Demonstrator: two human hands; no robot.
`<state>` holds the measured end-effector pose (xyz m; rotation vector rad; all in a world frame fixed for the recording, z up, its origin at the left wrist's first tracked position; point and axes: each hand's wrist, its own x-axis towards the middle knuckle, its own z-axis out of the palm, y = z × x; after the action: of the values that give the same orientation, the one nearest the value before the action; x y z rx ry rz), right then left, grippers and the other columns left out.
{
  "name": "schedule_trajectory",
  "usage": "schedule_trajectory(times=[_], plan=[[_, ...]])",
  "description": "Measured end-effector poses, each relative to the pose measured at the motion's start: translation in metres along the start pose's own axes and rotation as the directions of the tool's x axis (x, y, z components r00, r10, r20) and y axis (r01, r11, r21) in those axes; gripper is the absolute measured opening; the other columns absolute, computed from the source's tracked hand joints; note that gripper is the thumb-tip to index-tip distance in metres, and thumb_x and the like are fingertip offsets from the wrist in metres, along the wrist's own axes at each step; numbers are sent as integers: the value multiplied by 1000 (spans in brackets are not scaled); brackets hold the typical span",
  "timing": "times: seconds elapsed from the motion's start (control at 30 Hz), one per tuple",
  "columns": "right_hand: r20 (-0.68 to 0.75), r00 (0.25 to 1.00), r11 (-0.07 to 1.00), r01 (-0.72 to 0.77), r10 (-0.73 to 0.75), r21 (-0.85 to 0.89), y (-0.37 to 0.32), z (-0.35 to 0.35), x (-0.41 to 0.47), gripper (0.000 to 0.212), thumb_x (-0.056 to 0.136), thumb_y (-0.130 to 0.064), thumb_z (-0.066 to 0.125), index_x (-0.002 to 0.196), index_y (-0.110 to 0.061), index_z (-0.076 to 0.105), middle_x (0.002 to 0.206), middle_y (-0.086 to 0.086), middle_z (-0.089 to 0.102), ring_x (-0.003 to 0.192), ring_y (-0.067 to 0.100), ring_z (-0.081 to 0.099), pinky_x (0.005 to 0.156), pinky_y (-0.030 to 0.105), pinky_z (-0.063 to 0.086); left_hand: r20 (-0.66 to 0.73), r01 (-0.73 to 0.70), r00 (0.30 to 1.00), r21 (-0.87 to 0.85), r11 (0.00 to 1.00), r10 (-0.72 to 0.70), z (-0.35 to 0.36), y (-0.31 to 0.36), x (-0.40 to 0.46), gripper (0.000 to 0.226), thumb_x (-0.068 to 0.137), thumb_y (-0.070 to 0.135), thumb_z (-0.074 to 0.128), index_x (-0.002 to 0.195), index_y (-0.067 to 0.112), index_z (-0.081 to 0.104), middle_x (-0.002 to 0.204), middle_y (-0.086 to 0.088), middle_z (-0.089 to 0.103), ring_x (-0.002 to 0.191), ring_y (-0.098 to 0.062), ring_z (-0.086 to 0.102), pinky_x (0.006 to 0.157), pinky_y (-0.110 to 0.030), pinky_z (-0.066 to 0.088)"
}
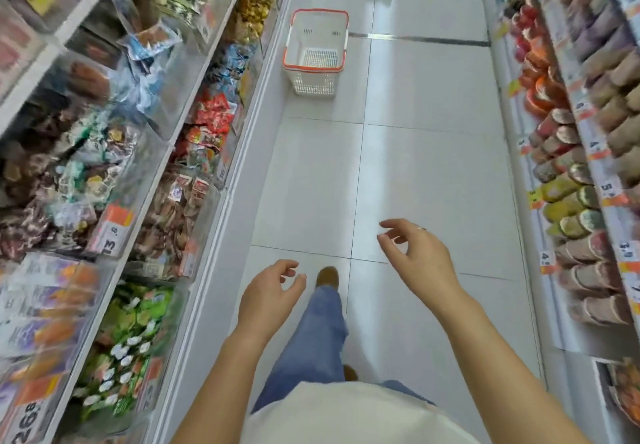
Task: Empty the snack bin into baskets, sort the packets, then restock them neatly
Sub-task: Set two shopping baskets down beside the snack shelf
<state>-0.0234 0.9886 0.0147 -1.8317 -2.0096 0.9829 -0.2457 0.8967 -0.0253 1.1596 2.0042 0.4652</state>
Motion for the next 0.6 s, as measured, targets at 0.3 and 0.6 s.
schedule_trajectory(times=[0.3, 0.6], plan=[[58, 995, 995, -83, 87, -62, -31, -27, 226, 31, 95, -42, 46, 122, -31, 56, 100, -19, 58, 93, 4, 54, 74, 23, 41, -18, -70, 997, 35, 997, 71, -74, 102, 242, 30, 91, 43, 55, 118, 31, 59, 109, 18, 60, 101, -6, 56, 83, -26, 46], [68, 983, 984, -162, 168, -78, -52, -64, 450, 31, 96, -41, 46, 123, -31, 55, 101, -18, 58, 93, 5, 55, 78, 23, 46, -42, -176, 983, 34, 984, 178, -126, 219, 477, 29, 90, 41, 57, 116, 28, 62, 108, 16, 63, 99, -7, 57, 83, -27, 46]])
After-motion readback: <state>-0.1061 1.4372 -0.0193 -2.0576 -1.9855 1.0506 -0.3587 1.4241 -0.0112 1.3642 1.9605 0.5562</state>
